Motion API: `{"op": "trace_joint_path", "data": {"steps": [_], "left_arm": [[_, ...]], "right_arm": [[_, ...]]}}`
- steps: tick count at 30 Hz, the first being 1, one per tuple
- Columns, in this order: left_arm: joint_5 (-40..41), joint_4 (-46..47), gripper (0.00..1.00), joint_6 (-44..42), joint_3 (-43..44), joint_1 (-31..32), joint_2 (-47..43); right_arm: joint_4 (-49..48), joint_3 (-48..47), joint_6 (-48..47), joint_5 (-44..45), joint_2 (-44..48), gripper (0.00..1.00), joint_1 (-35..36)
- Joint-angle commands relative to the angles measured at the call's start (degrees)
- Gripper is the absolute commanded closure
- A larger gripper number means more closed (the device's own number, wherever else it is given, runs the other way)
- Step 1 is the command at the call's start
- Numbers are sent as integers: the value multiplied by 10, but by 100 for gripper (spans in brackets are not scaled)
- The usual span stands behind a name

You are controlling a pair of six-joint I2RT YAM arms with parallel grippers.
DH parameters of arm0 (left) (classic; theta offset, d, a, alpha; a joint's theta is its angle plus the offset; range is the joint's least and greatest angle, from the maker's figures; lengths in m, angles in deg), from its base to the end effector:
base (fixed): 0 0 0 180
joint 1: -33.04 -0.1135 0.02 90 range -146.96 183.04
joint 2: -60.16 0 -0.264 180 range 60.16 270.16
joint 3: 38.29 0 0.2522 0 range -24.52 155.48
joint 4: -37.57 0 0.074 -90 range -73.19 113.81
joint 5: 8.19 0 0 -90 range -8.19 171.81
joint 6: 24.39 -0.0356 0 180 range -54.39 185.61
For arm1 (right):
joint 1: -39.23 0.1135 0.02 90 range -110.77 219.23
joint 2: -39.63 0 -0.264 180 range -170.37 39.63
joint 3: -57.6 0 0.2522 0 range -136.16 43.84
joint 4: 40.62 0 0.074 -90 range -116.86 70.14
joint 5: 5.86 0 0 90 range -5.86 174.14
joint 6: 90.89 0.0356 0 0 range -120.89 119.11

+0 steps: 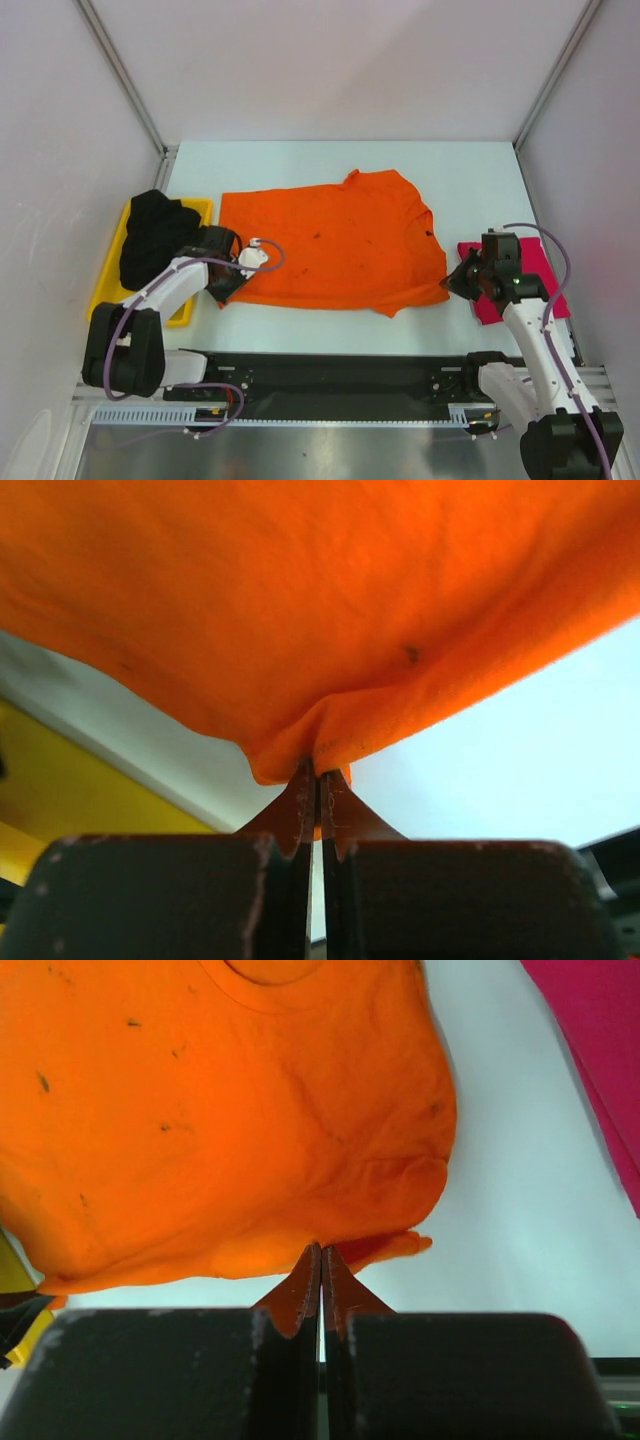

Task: Fold and stack the t-shirts
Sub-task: Fold the tshirt

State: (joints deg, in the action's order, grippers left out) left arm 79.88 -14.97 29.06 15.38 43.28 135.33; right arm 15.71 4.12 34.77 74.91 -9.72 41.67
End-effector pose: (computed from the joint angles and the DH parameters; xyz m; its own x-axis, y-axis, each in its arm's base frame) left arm 0.2135 -0.0398 0.1709 -0.6488 0.7220 -0.2402 0.7135 0.6870 0.1377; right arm 0.1661 0.0128 0.2457 -0.7232 0.5451 -0.4241 0.3463 0.8175 0.4603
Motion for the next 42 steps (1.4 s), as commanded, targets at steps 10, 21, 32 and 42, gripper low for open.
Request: {"op": "trace_joint_path", "data": {"steps": [10,21,32,42], "left_arm": [[-5,-2,100,3,145,-6,78],[11,24,100,-19,286,-33,236],[34,33,100,-12,264,-49,258],[52,45,36,49,309,-54,238]], "right_arm": [[-215,-60,-17,-2,-190,100,22],[-286,-263,-111,-26,-479,100,18],[-268,-335,-132,-22,-549,100,17],[-202,-407,-173,5,-567,48,28]]}}
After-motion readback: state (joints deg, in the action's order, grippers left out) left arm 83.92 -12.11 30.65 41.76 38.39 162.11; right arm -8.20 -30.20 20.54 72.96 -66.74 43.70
